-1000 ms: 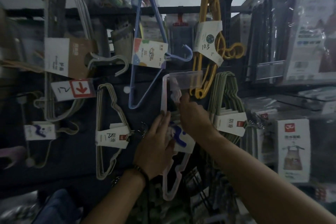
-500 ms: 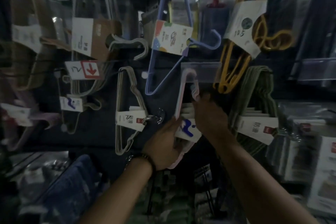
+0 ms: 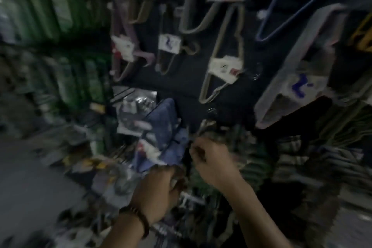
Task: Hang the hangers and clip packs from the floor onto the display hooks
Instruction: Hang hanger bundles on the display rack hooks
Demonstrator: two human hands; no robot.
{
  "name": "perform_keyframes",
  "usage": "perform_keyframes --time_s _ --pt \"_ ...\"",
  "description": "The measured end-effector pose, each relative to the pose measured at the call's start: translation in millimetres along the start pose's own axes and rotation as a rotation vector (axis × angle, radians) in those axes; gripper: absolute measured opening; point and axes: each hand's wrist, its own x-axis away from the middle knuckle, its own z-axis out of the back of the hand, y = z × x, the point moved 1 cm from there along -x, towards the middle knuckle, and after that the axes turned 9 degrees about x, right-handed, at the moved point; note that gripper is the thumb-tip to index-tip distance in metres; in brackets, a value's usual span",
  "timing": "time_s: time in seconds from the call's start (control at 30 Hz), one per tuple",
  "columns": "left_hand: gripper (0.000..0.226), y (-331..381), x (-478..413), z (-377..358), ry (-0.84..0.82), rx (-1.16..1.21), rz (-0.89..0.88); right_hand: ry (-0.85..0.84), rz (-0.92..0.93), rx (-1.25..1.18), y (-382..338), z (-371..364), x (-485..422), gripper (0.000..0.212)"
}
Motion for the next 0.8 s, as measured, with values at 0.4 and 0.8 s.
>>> perform_keyframes --time_s 0.4,0.8 --pt "0.034 -305 336 25 0.002 0.218 0.738 -0.941 0.134 -0.045 -207 -314 117 0.028" --pt "0.022 -471 315 54 -0.016 0.373 1.013 -1.183 0.119 0.040 -270 -501 27 0.023"
